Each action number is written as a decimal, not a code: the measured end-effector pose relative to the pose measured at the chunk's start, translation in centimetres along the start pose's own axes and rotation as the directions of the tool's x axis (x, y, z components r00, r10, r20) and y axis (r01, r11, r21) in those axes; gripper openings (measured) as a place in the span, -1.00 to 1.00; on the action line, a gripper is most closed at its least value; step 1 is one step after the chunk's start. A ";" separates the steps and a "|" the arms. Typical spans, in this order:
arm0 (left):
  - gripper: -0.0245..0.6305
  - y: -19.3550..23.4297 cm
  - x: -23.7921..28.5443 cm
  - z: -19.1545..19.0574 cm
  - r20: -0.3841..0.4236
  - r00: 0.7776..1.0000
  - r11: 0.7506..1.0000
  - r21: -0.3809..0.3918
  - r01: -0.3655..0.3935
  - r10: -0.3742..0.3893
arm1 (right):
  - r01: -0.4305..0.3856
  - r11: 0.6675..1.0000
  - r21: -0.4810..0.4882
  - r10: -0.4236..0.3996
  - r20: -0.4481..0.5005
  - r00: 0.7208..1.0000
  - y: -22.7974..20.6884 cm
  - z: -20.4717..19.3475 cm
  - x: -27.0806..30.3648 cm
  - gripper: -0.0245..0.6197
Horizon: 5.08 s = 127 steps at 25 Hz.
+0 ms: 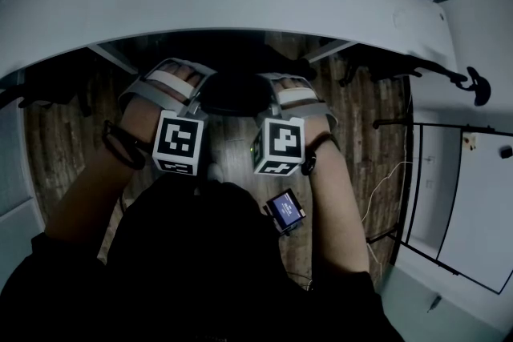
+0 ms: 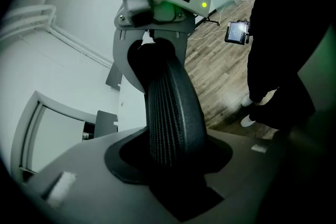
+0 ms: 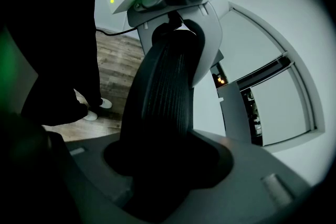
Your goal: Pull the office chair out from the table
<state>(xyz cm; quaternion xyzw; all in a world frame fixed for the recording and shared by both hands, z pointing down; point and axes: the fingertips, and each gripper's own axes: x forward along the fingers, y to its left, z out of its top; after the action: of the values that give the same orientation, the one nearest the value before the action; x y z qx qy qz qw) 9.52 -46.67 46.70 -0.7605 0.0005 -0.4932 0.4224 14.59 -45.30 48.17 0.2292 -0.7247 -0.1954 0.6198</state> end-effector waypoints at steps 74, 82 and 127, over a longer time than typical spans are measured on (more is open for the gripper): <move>-0.42 -37.6 -28.0 21.9 -0.003 0.996 0.996 -0.032 -0.085 0.085 | -0.020 1.000 -0.024 0.021 0.053 0.998 42.2 13.7 -26.4 -0.26; -0.40 -41.7 -30.1 26.7 -0.053 0.994 0.994 -0.025 -0.102 0.101 | 0.006 0.998 -0.055 -0.002 0.080 0.997 47.3 12.7 -30.1 -0.26; -0.91 -41.9 -57.4 38.4 0.425 0.670 0.354 -0.901 0.250 0.608 | -0.197 0.587 0.785 -0.486 0.536 0.690 49.8 16.8 -63.8 -0.92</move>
<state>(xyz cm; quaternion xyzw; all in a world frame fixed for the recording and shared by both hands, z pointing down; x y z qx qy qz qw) -8.54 28.86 24.55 -0.9773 0.2043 -0.0118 -0.0543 1.54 32.11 22.19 0.4507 -0.8866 0.0222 0.1013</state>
